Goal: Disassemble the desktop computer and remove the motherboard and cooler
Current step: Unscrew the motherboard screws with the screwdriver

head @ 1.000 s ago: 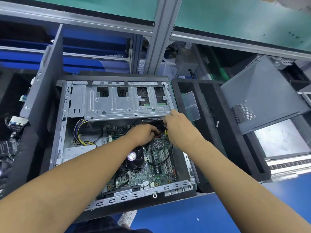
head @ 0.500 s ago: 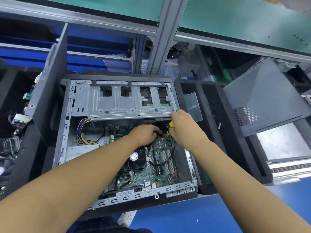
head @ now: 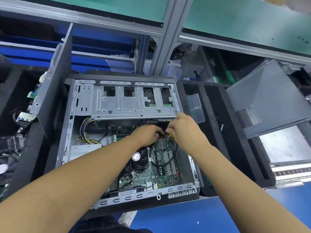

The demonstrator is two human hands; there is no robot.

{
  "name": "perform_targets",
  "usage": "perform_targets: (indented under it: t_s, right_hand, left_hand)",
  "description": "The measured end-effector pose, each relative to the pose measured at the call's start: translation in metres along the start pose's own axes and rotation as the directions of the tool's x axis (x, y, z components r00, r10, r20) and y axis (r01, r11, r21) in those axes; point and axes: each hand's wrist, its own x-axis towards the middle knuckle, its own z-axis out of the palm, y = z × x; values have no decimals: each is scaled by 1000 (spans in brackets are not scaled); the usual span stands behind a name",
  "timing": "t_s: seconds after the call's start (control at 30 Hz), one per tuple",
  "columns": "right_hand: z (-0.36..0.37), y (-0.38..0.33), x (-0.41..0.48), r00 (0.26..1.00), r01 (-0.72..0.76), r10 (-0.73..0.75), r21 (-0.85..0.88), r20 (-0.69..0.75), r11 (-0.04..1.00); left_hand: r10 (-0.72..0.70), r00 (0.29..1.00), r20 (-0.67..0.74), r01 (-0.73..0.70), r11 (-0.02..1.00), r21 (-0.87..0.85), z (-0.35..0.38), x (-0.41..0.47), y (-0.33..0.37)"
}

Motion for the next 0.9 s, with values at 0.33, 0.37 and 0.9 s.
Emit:
perform_targets:
  t_s: [0.33,0.37,0.9]
  right_hand:
    - [1,10,1,998,50,-50,2,30,999]
    - [3,11,0,997,76,-76,7,1,997]
    - [-3,17,-6,988,147,-149,70,35,987]
  left_hand:
    - [-11,1000,6,12,1000,-19,3,3,-3]
    - [-8,1000,6,8,1000,-15,3,3,-3]
    - [51,997,61,-54,997,48,-5,2,8]
